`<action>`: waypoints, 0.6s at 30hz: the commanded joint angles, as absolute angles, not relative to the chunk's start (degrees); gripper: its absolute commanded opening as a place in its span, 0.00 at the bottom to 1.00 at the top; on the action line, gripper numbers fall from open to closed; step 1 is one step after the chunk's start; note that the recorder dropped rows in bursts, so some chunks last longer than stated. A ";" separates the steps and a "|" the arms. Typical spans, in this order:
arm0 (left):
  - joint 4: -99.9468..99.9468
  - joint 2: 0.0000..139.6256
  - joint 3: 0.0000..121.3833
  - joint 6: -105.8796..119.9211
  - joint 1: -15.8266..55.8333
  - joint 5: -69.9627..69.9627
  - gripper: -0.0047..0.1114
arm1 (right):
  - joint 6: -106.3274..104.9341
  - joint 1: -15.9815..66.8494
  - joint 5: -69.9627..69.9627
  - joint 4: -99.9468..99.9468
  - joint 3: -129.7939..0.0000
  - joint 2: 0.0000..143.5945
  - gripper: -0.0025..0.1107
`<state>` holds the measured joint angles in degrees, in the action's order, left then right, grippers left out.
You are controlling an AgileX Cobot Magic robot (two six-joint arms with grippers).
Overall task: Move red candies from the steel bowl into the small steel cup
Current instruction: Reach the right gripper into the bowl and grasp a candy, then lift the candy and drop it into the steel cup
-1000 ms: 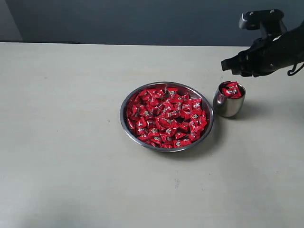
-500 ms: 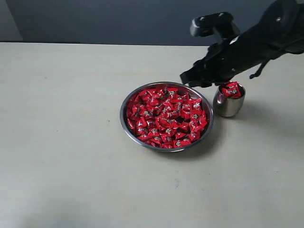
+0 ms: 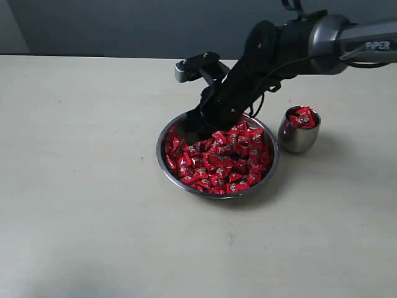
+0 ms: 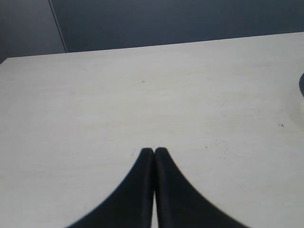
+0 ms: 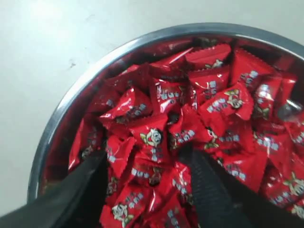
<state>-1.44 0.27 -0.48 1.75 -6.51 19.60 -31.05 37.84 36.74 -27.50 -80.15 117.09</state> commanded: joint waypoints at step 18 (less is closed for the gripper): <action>-1.55 0.00 0.00 1.68 -6.20 19.32 0.04 | -31.30 38.38 38.92 -27.45 -87.22 126.98 0.42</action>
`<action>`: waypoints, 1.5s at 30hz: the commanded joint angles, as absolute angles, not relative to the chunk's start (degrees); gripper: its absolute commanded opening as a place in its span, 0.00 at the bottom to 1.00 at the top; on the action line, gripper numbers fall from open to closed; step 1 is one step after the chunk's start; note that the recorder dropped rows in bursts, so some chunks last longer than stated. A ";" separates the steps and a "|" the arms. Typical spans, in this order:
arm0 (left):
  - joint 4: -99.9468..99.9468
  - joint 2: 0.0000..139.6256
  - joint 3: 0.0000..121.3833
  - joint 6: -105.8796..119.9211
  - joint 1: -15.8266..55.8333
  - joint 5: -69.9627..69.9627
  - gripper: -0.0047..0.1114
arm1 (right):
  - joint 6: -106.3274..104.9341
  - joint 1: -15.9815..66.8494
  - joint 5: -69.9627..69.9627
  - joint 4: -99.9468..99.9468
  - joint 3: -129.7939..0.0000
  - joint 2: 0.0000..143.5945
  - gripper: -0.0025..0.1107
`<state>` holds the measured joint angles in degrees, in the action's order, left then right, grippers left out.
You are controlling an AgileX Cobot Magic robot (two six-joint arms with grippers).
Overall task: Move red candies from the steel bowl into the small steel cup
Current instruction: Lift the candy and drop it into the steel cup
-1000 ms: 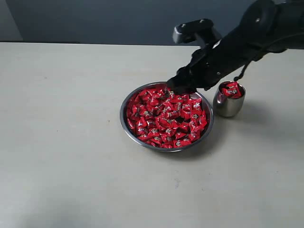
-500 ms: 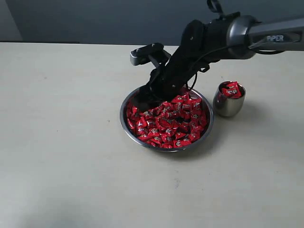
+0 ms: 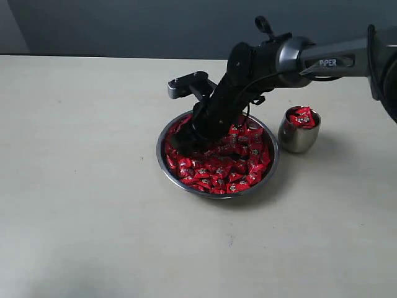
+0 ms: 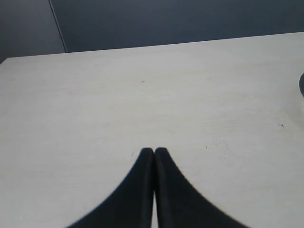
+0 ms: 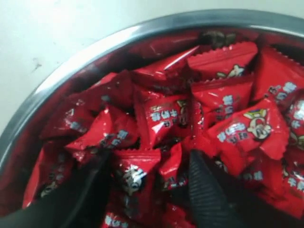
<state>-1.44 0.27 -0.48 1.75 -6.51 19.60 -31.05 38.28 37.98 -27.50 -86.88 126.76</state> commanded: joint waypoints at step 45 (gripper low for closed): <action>-1.55 0.00 0.00 1.68 -6.20 19.32 0.04 | -14.50 19.33 26.71 -7.36 -68.23 105.58 0.03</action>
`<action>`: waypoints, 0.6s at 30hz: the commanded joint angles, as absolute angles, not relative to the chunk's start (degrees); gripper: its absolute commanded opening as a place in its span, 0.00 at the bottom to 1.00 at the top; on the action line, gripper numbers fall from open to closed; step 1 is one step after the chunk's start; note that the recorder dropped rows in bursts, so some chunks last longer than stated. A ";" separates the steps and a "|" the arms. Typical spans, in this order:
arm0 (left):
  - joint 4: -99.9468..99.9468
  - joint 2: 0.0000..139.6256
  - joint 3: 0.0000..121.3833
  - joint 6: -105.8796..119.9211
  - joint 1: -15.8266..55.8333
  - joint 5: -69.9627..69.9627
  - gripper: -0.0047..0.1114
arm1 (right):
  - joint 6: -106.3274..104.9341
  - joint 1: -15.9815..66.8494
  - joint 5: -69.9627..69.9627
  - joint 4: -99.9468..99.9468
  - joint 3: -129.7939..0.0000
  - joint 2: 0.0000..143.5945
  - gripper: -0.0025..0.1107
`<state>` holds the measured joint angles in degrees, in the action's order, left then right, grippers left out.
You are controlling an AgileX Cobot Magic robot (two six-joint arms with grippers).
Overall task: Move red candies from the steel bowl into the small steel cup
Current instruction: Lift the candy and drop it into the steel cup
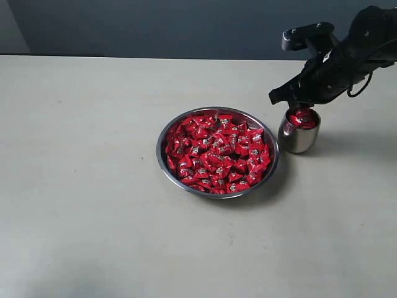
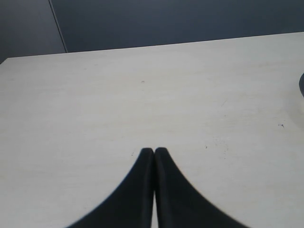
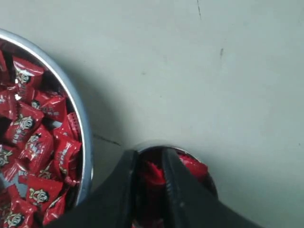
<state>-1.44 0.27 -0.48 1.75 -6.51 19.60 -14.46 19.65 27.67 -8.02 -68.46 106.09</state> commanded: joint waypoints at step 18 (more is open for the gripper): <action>-1.55 0.00 0.00 1.68 -6.20 19.32 0.04 | -14.38 19.33 26.22 -6.46 -68.23 109.38 0.28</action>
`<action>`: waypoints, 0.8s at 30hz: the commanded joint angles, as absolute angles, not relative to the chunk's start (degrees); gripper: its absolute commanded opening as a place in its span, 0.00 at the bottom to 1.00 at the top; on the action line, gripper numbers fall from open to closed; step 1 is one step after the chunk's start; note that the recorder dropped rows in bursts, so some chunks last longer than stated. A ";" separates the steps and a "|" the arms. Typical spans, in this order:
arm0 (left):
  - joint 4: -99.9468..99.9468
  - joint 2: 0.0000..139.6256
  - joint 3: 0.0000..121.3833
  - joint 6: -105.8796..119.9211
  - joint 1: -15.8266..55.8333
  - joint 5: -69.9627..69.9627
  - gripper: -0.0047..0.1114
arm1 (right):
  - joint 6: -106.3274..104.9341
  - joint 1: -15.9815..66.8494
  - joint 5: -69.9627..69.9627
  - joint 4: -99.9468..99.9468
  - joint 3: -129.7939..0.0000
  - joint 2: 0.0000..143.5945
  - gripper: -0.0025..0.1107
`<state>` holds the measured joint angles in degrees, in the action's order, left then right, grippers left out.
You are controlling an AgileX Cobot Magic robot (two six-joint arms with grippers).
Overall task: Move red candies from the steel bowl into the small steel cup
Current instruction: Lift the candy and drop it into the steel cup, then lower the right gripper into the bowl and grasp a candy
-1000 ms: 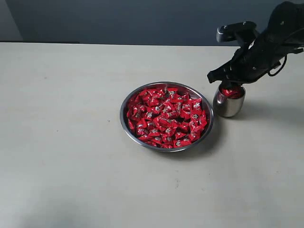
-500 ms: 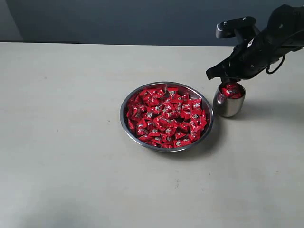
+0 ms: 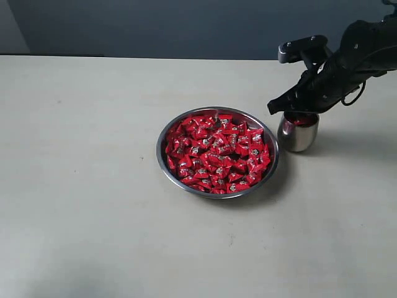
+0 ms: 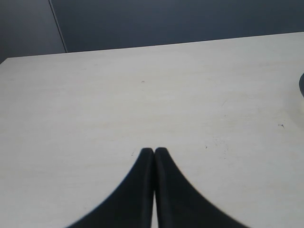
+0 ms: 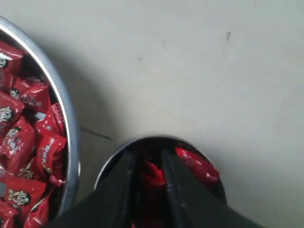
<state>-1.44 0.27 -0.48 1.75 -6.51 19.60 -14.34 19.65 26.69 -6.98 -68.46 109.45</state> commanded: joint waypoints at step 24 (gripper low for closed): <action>-1.55 0.00 0.00 1.68 -6.20 19.32 0.04 | -15.04 21.97 34.47 -10.60 -68.23 98.49 0.40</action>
<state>-1.44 0.27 -0.48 1.75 -6.51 19.60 -14.46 20.48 33.01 -9.55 -68.46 99.90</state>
